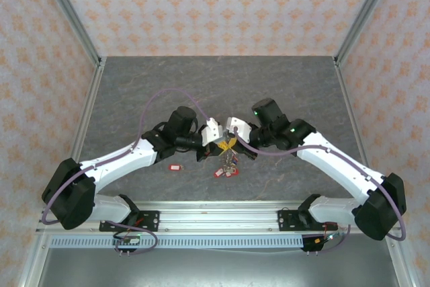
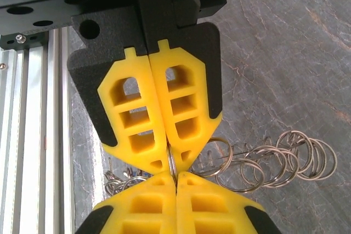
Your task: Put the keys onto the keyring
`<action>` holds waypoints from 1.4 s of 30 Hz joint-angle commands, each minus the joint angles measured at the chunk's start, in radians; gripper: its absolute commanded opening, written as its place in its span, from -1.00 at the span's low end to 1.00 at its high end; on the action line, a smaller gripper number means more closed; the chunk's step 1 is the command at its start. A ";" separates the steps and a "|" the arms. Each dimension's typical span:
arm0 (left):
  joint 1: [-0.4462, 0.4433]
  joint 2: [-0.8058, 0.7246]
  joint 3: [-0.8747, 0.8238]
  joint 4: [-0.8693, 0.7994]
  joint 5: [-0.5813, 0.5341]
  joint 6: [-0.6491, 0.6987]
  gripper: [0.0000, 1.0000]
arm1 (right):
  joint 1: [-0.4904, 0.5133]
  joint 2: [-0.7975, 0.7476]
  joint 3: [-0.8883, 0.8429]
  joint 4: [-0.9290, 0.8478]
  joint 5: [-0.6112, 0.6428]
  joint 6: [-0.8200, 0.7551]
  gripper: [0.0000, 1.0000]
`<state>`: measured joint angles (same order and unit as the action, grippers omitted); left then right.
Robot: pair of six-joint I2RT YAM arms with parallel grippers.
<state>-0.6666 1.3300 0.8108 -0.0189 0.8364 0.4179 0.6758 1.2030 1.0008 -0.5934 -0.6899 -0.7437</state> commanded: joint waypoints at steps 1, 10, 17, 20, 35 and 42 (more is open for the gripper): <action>-0.008 -0.016 0.010 0.039 -0.008 -0.008 -1.00 | 0.033 -0.043 -0.005 0.072 -0.009 0.020 -0.79; -0.009 -0.028 -0.013 0.105 0.027 -0.042 -1.00 | 0.010 -0.085 -0.132 0.161 0.001 0.076 -0.63; -0.008 -0.037 -0.014 0.109 0.026 -0.045 -1.00 | -0.023 -0.102 -0.172 0.201 -0.017 0.093 -0.72; -0.009 -0.036 -0.011 0.092 0.017 -0.037 -1.00 | -0.030 -0.102 -0.169 0.211 -0.047 0.103 -0.89; -0.019 0.023 0.072 -0.102 -0.016 0.081 -0.85 | -0.009 -0.048 -0.031 0.093 -0.091 0.074 -0.96; -0.019 0.030 0.077 -0.108 -0.017 0.080 -0.87 | 0.004 -0.038 0.005 0.074 -0.084 0.066 -0.96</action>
<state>-0.6743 1.3380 0.8566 -0.1009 0.8303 0.4732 0.6518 1.1706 0.9428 -0.5533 -0.7246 -0.6594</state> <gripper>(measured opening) 0.072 0.043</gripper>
